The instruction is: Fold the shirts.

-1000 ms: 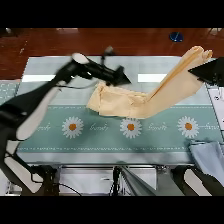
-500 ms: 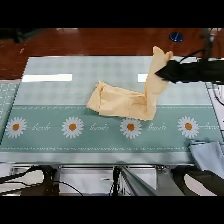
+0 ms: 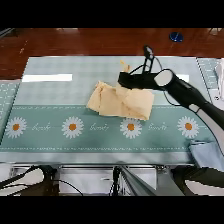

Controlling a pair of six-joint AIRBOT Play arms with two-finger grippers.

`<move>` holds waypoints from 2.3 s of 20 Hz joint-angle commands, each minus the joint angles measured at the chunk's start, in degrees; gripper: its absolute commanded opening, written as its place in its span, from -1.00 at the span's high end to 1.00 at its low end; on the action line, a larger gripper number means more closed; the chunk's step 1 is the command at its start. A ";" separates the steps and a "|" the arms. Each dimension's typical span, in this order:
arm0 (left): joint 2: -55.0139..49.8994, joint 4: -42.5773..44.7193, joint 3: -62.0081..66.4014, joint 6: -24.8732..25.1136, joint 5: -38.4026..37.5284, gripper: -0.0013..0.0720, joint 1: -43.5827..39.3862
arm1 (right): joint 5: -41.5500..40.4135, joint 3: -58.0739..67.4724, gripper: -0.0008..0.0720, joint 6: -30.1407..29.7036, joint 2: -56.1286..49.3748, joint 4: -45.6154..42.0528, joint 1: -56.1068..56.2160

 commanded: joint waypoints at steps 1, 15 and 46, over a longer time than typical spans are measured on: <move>0.02 6.14 -0.13 0.15 -0.48 0.91 -3.17 | -8.98 0.00 0.76 0.07 -4.48 7.82 5.86; -6.95 18.84 -0.13 -0.11 -0.33 0.91 -10.64 | 33.53 0.81 -0.26 1.07 17.81 -32.92 -13.38; -7.19 26.43 -0.13 -2.16 -6.03 0.60 -10.67 | 29.92 -10.10 0.93 -19.54 11.58 19.54 -30.86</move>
